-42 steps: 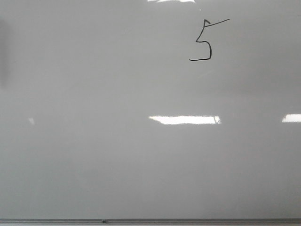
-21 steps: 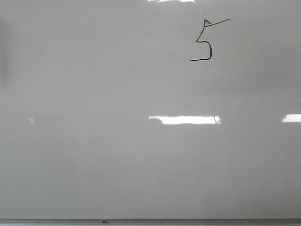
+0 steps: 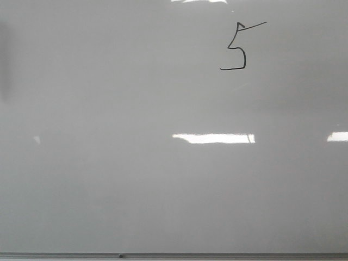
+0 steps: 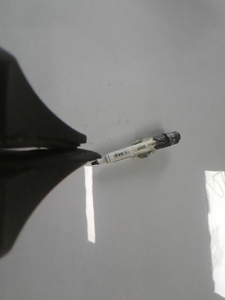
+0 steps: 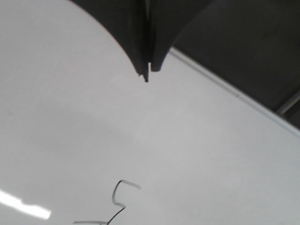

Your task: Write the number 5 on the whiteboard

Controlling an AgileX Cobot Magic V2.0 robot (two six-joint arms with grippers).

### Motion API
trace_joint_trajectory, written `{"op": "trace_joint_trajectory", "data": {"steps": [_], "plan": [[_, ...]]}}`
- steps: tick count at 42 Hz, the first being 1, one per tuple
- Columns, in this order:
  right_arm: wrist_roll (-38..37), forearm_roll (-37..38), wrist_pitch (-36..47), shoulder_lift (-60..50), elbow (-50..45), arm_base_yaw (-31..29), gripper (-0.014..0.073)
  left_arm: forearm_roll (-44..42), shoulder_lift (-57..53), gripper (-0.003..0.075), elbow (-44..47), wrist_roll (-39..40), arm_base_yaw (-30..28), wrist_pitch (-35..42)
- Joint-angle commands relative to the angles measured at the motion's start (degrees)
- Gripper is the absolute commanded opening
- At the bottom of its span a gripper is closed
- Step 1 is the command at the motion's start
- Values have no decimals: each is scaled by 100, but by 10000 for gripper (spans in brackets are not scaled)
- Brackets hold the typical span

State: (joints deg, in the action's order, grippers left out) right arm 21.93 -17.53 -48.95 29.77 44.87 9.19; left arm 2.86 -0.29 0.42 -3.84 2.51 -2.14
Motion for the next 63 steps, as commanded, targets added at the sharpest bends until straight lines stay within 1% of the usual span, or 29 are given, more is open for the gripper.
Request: {"op": "trace_joint_trajectory", "data": {"steps": [1, 5, 8, 10, 16, 23, 30, 34, 53, 56, 58, 60, 63], "plan": [[25, 16, 1302, -561, -411, -272, -69, 10, -91, -20, 29, 56, 43, 510], [25, 16, 2348, -1199, -1149, -614, -69, 10, -91, -20, 29, 56, 43, 510], [25, 16, 2983, -1637, -1733, -822, -69, 10, -91, -20, 29, 56, 43, 510], [25, 16, 3259, -1881, -2123, -919, -69, 10, -91, -20, 29, 56, 43, 510], [25, 16, 3845, -2520, -3046, -1058, -69, 10, -91, -20, 29, 56, 43, 510], [25, 16, 4298, -2917, -3800, -1058, -69, 10, -91, -20, 29, 56, 43, 510], [25, 11, 4782, -3157, -4303, -1058, -69, 10, -91, -20, 29, 56, 43, 510], [25, 11, 5215, -3145, -4554, -1052, -69, 10, -85, -20, 29, 56, 43, 510], [19, 11, 5322, -3145, -4554, -1052, -69, 10, -85, -20, 29, 56, 43, 510], [-164, 69, 5317, -3151, -4554, -1027, -69, 10, -85, -20, 29, 56, 43, 510], [-532, 344, 5322, -3151, -4554, -1001, -69, 10, -85, -20, 29, 56, 43, 510], [-1184, 993, 5346, -3151, -4554, -969, -69, 10, -85, -20, 29, 56, 43, 510], [-2234, 1753, 5351, -3151, -4554, -926, -69, 10, -85, -20, 29, 56, 43, 510]]}}
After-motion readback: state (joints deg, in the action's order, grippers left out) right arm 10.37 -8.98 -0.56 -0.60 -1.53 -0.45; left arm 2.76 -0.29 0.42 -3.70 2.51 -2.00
